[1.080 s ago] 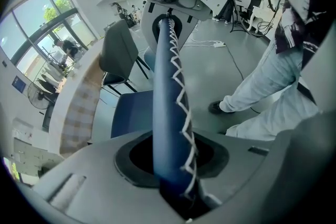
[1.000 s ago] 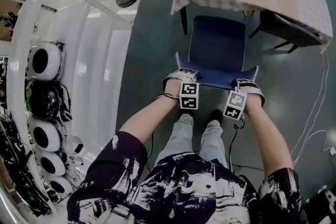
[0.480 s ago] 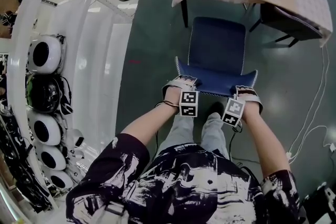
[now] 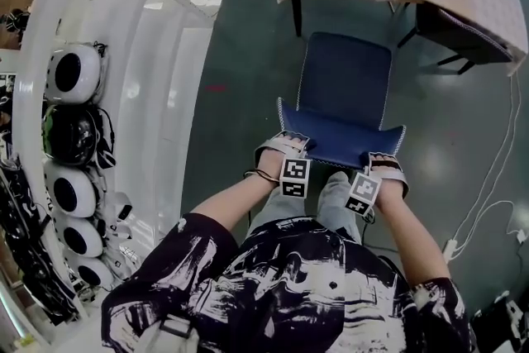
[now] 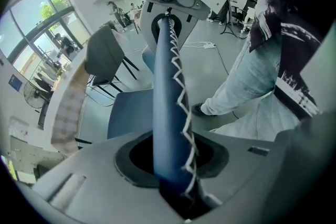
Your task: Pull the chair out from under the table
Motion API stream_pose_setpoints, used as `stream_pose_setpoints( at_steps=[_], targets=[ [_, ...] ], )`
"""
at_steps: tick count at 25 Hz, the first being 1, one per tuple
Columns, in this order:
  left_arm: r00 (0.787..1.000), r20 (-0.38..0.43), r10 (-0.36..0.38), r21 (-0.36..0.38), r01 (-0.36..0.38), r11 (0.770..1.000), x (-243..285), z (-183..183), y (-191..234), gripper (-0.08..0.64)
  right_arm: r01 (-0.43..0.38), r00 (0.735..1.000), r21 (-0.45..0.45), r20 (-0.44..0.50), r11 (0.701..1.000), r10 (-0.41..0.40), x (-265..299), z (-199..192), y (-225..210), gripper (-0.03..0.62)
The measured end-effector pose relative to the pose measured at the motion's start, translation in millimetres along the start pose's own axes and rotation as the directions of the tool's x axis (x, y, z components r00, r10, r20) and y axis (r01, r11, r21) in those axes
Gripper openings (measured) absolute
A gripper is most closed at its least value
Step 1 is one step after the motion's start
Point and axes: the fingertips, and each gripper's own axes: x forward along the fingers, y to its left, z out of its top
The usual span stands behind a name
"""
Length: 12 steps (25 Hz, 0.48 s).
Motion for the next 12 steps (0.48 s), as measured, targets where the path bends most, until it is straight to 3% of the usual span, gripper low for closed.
stream_pose_setpoints(
  at_steps=[12],
  targets=[
    [1.000,-0.003,-0.014,-0.012,0.014,1.000,-6,5,-36,0.110,-0.003,1.000,-0.007,0.002,1.000,0.003,-10,1,33,0.044]
  ],
)
